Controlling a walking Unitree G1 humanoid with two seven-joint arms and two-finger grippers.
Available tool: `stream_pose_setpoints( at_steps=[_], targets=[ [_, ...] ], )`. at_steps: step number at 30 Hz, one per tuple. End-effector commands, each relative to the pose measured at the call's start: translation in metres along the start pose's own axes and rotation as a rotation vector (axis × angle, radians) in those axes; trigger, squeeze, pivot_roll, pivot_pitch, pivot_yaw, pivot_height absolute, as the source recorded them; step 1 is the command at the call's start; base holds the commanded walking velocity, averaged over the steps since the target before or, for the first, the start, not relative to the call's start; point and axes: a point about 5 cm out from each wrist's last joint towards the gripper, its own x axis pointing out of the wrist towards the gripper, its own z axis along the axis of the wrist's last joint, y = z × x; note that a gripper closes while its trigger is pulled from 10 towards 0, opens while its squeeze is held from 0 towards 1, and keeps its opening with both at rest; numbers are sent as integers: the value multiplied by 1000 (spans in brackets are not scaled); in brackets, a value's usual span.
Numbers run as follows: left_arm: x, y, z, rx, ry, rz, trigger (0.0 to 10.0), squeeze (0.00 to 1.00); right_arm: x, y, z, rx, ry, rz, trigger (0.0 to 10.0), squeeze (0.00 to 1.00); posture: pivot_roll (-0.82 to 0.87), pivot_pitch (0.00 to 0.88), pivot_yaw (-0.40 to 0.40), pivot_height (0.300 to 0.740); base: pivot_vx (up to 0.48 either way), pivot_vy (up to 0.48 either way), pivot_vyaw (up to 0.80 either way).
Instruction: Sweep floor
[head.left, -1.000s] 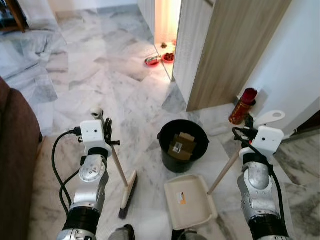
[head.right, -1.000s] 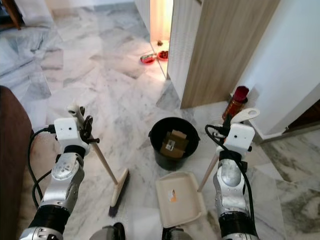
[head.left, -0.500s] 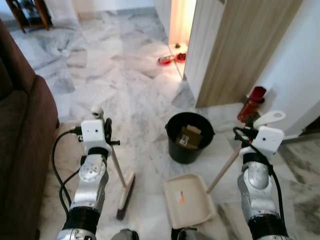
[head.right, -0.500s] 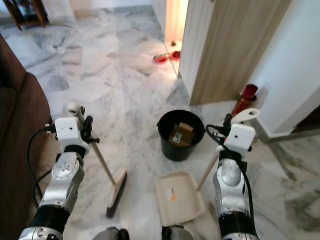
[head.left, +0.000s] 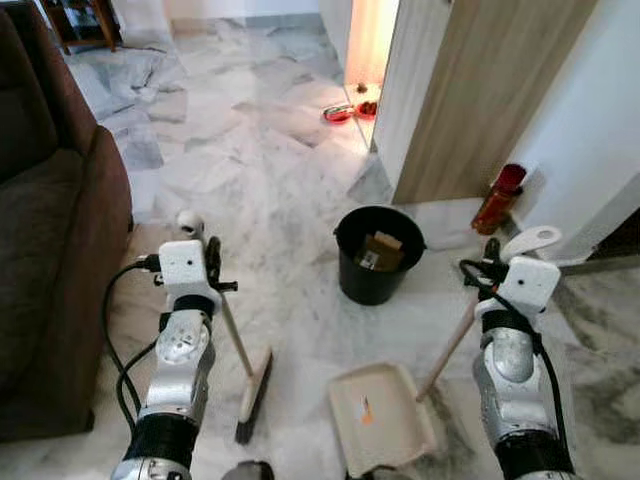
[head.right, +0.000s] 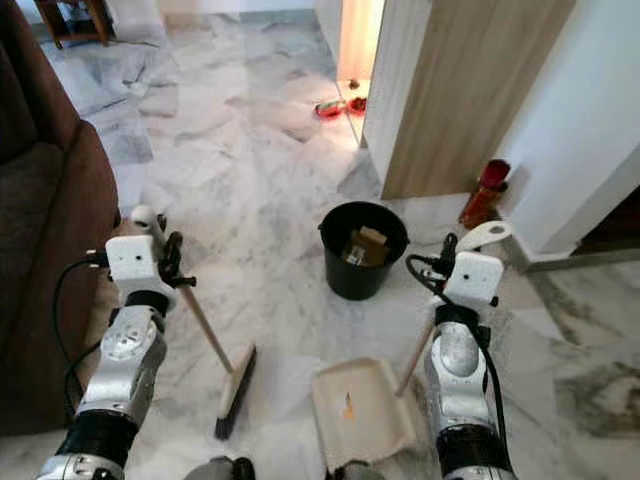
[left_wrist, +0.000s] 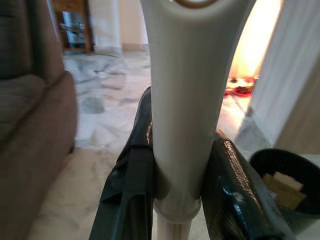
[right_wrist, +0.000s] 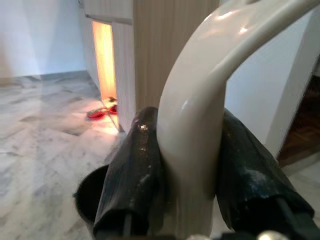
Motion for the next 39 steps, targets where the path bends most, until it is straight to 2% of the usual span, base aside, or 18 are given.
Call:
stream_pose_setpoints(
  at_steps=[1,16,23,39],
  targets=[
    [2,-1,8,14,-41,-3,10000,0,1,0,3,18,-22,-5,10000,0,26,163,-23,740,0,0,0],
    [0,0,-1,24,-6,-4,10000,0,-1,2,-2,19,-7,12,10000,0,29,154,-26,740,0,0,0],
    [-5,2,-12,42,34,-18,10000,0,-5,0,-14,16,56,8,10000,0,27,140,-24,740,0,0,0],
    [-4,-6,-13,44,35,-77,10000,0,-10,1,-26,12,108,4,10000,0,23,101,-8,740,0,0,-788]
  ],
)
